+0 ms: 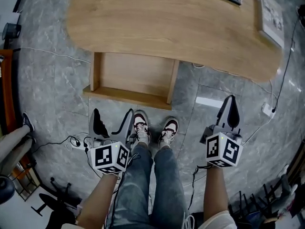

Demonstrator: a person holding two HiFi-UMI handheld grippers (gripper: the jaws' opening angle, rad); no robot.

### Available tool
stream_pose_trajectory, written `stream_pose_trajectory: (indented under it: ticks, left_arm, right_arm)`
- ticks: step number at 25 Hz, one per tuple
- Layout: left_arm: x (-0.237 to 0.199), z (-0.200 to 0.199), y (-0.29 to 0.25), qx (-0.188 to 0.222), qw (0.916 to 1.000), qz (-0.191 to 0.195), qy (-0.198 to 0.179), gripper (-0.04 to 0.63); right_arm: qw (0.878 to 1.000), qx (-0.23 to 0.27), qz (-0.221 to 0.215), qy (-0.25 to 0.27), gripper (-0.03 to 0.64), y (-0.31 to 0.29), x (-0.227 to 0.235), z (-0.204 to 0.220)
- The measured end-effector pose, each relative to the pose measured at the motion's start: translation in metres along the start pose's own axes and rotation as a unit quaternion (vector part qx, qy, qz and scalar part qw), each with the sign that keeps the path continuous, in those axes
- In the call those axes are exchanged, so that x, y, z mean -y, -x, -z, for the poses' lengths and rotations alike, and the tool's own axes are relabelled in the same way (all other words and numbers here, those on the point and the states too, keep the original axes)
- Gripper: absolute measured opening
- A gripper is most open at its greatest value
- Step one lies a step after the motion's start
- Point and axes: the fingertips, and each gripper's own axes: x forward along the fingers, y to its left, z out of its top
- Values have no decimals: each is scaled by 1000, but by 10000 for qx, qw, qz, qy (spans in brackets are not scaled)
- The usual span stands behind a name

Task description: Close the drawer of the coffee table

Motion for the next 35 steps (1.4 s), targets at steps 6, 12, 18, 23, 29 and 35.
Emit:
stream_pose_trajectory:
  ticks: [6, 12, 18, 23, 29, 35]
  left_arm:
    - [-11, -2, 14, 181, 9996, -154, 159, 534]
    - [-16, -1, 25, 522, 9986, 15, -1, 534]
    - [-18, 12, 23, 827, 9957, 176, -371, 532]
    - [-30, 37, 12, 909, 9951, 136, -363, 532]
    - [-34, 84, -15, 827, 9940, 398, -594, 528]
    - [-35, 116, -51, 797, 9934, 536, -626, 522]
  right_arm:
    - [9991, -373, -205, 85, 0, 38, -33, -8]
    - [9963, -479, -674, 211, 0, 54, -76, -25]
    - [9871, -502, -1306, 777, 0, 40, -119, -34]
    - [9793, -518, -1656, 1044, 0, 31, -147, -37]
    - [9709, -699, -1889, 1297, 0, 34, -174, -13]
    - [9655, -854, -1907, 1553, 0, 19, -181, 10]
